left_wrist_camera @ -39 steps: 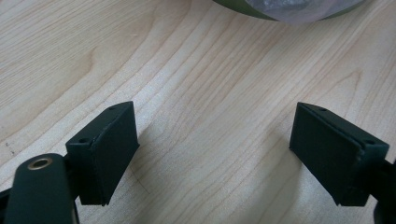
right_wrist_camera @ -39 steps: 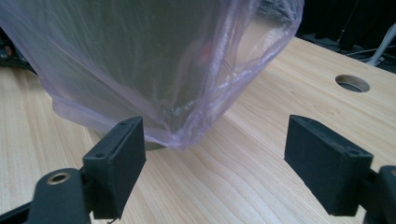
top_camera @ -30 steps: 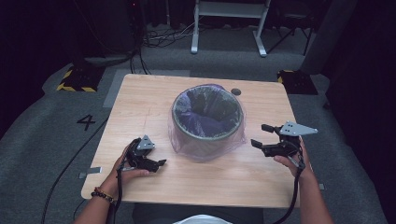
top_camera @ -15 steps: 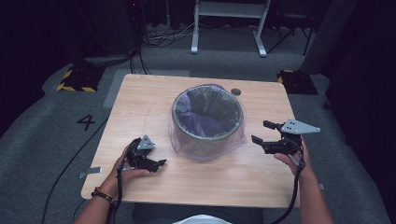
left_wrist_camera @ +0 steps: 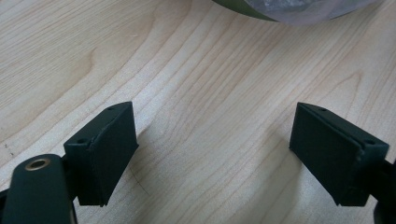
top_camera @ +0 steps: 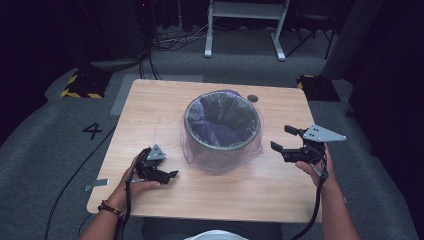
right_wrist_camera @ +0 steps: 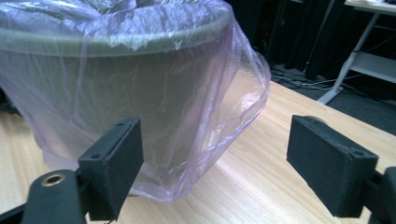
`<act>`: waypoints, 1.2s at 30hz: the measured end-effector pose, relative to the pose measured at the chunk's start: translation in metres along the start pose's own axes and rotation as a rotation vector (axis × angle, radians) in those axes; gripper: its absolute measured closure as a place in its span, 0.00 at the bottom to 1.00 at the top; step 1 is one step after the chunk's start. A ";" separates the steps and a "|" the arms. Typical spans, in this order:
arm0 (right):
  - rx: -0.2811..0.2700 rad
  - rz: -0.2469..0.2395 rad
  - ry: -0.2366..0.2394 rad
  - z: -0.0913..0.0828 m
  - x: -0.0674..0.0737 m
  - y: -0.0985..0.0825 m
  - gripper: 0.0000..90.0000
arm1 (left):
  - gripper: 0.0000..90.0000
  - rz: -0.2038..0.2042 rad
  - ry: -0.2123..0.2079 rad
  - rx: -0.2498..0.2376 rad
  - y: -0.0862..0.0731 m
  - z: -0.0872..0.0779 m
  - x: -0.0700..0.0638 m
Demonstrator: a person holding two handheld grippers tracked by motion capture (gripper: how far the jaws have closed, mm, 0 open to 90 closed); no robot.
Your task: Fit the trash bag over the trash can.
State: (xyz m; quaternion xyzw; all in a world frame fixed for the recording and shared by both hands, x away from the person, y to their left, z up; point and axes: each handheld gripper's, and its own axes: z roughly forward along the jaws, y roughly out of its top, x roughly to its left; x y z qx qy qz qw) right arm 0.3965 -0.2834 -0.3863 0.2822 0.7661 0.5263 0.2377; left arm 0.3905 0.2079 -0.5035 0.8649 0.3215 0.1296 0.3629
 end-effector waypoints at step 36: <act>-0.032 -0.018 -0.042 0.010 0.005 0.035 0.22 | 0.16 0.002 0.000 0.000 0.000 0.000 0.000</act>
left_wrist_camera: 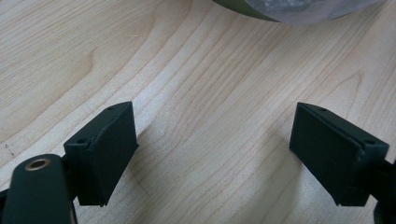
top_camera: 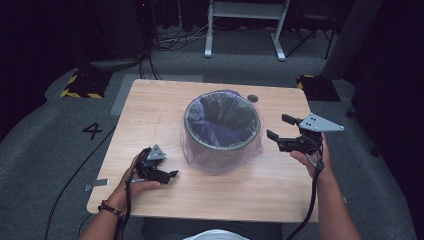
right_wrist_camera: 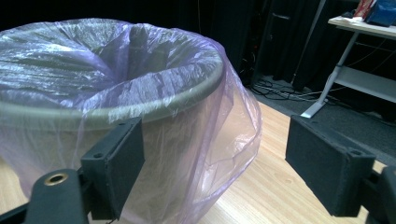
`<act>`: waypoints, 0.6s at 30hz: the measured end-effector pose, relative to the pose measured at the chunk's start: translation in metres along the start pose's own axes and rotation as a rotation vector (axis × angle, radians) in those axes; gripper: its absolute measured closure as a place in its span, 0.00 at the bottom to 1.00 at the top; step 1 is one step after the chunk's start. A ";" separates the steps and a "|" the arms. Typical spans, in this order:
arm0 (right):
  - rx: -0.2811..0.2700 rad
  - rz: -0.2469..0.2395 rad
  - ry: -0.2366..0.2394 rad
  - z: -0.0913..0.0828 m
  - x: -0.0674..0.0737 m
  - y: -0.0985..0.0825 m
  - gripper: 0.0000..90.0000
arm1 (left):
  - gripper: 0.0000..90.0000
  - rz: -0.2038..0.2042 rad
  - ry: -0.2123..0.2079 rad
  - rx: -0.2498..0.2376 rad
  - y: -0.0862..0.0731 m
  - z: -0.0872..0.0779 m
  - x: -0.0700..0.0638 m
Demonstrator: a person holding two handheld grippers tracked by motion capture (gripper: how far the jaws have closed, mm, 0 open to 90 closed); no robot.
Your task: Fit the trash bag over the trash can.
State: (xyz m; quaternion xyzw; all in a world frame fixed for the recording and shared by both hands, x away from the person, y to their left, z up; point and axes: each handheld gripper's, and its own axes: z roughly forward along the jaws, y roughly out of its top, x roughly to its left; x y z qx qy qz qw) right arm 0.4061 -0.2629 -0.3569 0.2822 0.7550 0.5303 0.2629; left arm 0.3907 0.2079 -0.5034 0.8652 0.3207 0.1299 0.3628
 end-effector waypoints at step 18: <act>-0.012 -0.003 0.018 0.008 0.005 0.013 0.22 | 0.16 0.000 0.000 0.000 0.000 0.000 0.000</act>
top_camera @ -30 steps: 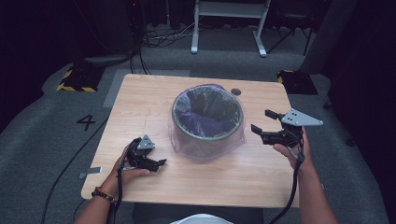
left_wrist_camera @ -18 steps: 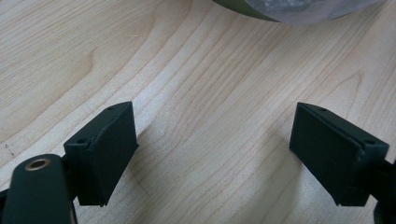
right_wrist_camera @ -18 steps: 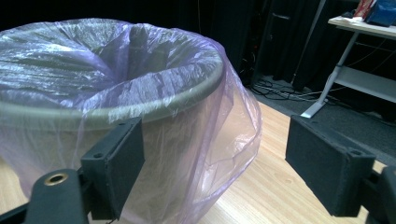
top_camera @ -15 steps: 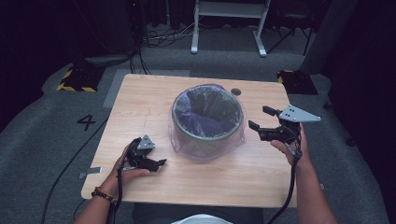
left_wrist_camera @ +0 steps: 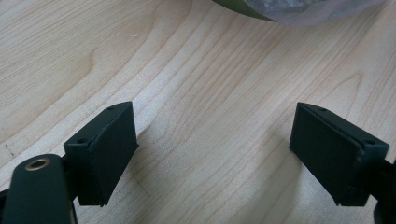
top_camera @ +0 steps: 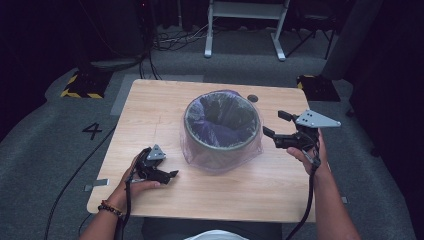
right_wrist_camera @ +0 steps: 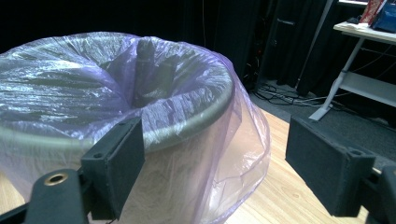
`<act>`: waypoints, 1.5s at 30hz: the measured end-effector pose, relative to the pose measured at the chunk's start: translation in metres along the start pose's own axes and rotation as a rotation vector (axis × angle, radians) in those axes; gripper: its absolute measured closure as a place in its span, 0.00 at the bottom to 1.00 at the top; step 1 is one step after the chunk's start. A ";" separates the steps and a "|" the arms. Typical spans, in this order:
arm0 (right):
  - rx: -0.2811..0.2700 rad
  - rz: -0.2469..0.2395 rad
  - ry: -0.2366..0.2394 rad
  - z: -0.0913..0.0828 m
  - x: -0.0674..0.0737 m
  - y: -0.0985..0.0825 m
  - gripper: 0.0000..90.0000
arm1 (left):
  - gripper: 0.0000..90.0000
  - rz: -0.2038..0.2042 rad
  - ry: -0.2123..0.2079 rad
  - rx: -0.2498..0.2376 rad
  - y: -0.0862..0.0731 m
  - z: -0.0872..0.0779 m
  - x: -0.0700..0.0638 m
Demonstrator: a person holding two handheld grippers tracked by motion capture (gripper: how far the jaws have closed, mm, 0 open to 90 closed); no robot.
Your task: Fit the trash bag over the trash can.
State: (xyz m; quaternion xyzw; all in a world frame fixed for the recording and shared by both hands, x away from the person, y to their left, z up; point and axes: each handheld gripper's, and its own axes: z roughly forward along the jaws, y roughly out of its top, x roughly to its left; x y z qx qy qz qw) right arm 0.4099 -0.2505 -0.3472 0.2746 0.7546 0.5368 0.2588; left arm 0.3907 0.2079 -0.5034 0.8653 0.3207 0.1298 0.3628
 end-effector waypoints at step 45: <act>0.024 -0.049 0.067 0.032 0.018 0.021 0.22 | 0.16 -0.001 0.000 0.000 0.000 0.000 0.000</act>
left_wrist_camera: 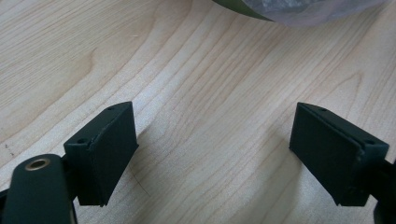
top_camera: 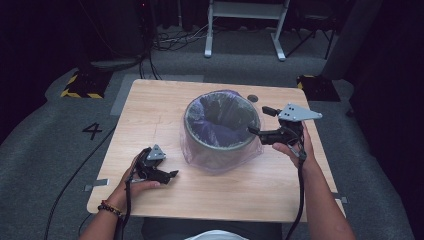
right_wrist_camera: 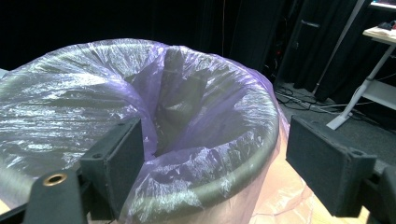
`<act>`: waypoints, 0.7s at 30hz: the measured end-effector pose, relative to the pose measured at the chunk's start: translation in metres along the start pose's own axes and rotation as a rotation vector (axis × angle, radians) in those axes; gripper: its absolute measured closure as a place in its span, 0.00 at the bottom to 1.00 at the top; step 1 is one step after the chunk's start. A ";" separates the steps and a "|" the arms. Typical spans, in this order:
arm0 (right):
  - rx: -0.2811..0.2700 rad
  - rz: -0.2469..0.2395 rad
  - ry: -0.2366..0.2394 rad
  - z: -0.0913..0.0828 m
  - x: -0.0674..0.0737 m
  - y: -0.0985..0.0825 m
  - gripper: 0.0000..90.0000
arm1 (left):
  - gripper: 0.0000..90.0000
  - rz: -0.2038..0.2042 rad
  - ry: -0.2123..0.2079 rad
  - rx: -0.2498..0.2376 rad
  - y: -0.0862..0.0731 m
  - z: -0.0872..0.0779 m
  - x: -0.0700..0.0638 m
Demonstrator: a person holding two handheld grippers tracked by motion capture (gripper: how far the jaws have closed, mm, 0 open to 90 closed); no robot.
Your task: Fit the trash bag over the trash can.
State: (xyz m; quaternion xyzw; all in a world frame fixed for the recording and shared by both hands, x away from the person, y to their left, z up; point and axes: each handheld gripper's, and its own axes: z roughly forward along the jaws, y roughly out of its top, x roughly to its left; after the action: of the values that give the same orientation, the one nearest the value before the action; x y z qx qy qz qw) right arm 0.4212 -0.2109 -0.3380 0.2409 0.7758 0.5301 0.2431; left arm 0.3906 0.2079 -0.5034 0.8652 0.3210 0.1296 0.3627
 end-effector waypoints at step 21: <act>0.049 -0.018 0.030 0.022 0.006 0.013 0.22 | 0.16 -0.001 0.000 0.000 0.000 0.000 0.000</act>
State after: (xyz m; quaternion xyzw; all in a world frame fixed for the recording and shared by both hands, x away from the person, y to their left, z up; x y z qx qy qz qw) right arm 0.4320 -0.1875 -0.3339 0.2318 0.7943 0.5122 0.2301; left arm 0.3906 0.2079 -0.5035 0.8650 0.3215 0.1295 0.3629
